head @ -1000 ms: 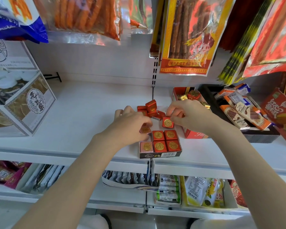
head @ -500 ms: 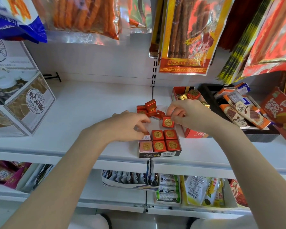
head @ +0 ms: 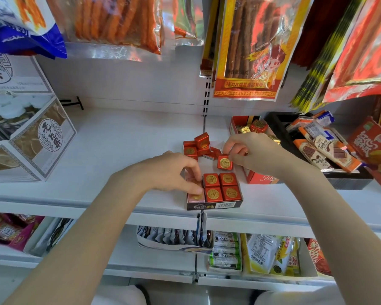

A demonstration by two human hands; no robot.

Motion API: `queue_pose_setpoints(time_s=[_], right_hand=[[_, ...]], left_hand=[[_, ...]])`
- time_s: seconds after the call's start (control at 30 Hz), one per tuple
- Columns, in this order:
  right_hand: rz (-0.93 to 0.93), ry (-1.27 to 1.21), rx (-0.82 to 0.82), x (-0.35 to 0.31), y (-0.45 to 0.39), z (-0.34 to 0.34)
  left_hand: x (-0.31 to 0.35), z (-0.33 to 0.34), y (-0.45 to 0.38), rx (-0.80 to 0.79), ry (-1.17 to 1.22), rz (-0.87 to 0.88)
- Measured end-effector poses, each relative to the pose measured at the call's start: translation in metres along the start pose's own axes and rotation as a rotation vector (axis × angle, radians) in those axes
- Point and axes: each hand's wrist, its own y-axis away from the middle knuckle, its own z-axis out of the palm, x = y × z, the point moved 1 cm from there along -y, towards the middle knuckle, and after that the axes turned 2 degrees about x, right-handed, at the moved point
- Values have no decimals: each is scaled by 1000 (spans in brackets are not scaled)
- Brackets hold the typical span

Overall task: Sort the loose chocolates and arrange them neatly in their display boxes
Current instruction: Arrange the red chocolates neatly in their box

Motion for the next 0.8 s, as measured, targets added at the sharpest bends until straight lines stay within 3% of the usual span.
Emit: queue_pose_setpoints(time_s=[0.23,0.37,0.53,0.67,0.8], right_hand=[[-8,-48,111,1,-4,-4],[-34,-76,138,1,-5,-3],[-89,73,-19,-4,-6,9],[-68,267,27,-1,-8,10],[-24,281,120,0,-10,9]], left_hand=[[-2,1,-2,-28,8,-19],[-6,-4,-3,180,3,-41],[12,4,-4,360,-126,51],[19,14,-10,301,-188,51],[17,16,-12,247,-210,18]])
